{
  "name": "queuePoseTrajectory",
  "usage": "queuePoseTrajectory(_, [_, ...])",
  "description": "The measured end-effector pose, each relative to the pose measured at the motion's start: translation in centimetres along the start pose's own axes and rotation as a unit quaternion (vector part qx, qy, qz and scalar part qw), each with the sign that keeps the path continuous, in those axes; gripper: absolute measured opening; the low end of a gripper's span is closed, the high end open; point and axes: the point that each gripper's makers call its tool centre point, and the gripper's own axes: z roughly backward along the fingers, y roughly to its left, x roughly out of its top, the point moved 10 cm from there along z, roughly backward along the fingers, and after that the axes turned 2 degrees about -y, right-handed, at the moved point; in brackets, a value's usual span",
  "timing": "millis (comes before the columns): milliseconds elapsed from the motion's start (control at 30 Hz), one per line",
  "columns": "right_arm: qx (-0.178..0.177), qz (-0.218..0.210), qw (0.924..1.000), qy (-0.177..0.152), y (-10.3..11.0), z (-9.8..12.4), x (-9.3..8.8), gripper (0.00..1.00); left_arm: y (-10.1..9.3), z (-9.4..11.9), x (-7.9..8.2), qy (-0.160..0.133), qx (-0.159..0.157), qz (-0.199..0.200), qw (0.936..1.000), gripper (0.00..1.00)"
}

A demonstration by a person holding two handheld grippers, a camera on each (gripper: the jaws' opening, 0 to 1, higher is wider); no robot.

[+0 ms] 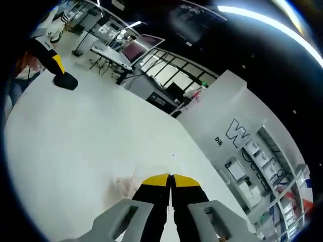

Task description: Open the resealable bag by pulling the two sides of the seal apart until the entire bag opening is separated and visibly accessible.

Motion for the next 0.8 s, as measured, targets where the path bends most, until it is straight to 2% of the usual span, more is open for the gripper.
queuePoseTrajectory(200, [0.000,0.000,1.0000,0.005,-0.2,-0.6,-0.3,0.00,0.2,-0.2,-0.5,0.008,0.005,-0.006,0.9999,0.94])
queuePoseTrajectory(433, [0.000,-0.001,1.0000,0.010,-0.2,-0.9,-0.6,0.00,0.3,-0.1,-0.4,0.002,0.010,-0.011,0.9999,0.99])
queuePoseTrajectory(800, [-0.008,-0.002,0.9997,0.022,-1.2,-2.2,-1.0,0.00,0.2,0.2,-0.2,-0.003,0.013,-0.016,0.9998,1.00])
